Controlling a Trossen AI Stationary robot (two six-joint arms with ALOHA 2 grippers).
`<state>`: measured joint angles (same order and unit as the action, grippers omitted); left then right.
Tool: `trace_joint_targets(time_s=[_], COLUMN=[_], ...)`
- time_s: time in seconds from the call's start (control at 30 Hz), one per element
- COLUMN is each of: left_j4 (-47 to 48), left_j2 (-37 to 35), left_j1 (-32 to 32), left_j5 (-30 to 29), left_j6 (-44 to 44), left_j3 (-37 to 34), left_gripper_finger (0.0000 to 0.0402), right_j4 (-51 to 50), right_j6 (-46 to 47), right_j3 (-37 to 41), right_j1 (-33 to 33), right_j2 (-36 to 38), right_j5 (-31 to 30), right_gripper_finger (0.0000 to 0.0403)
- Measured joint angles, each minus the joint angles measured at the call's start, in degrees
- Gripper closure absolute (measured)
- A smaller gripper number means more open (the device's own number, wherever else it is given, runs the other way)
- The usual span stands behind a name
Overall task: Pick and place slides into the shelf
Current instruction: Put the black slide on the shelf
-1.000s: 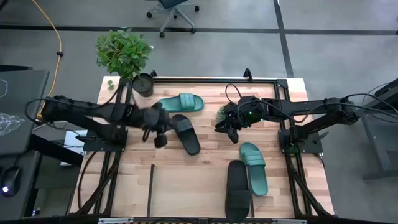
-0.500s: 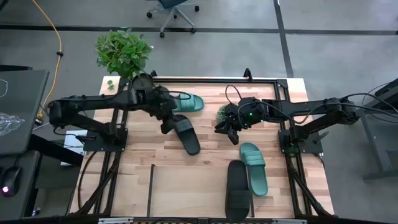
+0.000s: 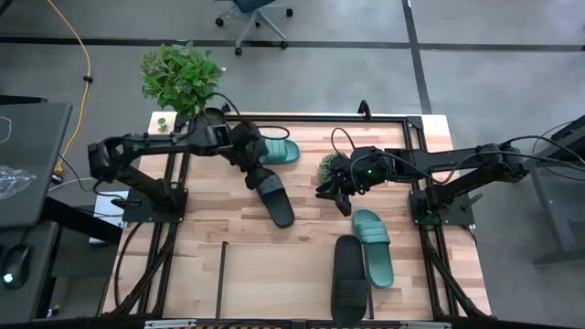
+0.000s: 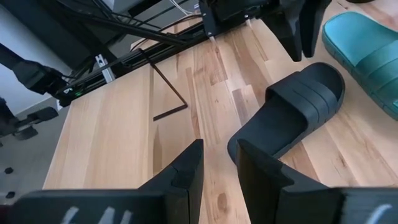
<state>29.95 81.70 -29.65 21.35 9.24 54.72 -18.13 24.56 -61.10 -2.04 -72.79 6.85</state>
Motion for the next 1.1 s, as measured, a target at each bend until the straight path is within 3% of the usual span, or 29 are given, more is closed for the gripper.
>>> trace_joint_targets(time_s=[0.17, 0.3, 0.63, 1.1], left_j4=[0.10, 0.15, 0.15, 0.16], left_j2=[1.92, 4.10, 9.47, 11.31], left_j1=[-2.83, -3.87, -3.74, -3.74], left_j5=[3.75, 6.11, 7.12, 0.72], left_j6=[0.02, 0.01, 0.02, 1.53], left_j3=[0.00, 0.00, 0.00, -0.02], left_gripper_finger=[0.0259, 0.0241, 0.0238, 0.0238], right_j4=[-0.02, -0.02, -0.03, -0.04], right_j6=[0.46, 0.46, 1.54, 2.62], right_j3=[0.00, 0.00, 0.00, 0.00], right_j1=[-0.67, -1.56, -3.50, -6.04], right_j2=[0.00, 0.00, 0.00, 0.02], right_j5=[-0.31, -0.80, -1.08, -2.82], right_gripper_finger=[0.0318, 0.0318, 0.0318, 0.0318])
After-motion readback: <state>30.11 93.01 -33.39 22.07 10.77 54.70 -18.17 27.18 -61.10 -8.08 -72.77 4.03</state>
